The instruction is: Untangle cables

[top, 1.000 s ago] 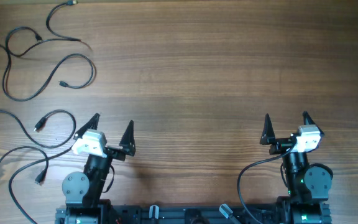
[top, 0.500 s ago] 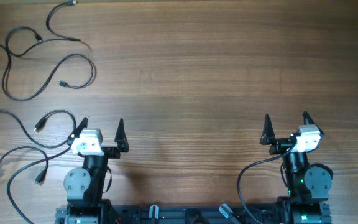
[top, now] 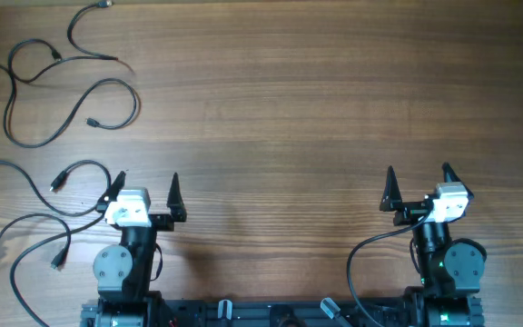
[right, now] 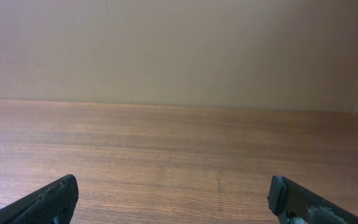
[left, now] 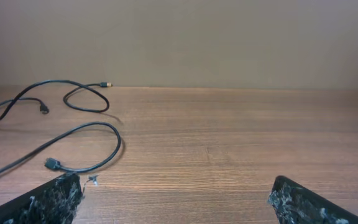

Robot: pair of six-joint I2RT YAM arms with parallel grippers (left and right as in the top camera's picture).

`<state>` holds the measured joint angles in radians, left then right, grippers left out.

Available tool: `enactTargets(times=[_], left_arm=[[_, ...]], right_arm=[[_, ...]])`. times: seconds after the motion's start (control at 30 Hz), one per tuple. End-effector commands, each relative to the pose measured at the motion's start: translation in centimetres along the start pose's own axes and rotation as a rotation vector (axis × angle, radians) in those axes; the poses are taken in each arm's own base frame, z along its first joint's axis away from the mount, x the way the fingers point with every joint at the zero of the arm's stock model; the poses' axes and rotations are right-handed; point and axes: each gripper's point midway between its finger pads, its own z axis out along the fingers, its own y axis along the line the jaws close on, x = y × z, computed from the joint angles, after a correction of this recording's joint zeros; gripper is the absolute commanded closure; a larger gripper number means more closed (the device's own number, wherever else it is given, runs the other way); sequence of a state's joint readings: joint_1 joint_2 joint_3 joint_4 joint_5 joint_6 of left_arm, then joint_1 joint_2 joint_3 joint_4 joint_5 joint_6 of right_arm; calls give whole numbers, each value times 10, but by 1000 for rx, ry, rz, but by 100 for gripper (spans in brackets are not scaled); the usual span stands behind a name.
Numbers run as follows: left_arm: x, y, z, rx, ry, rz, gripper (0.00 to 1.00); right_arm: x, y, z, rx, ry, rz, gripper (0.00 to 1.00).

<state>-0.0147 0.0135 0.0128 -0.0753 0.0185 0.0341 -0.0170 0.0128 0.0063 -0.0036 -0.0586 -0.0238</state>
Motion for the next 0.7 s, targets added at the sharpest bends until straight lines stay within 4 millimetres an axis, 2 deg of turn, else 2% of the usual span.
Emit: enactTargets(times=[0.0,0.67], left_arm=[[2,3,0,-18,-1,-53,0],[2,0,0,1,-1,-4,0]], right_arm=[[-1,-2,0,11,-3,-2,0],[0,-2,0,11,-2,-2,0]])
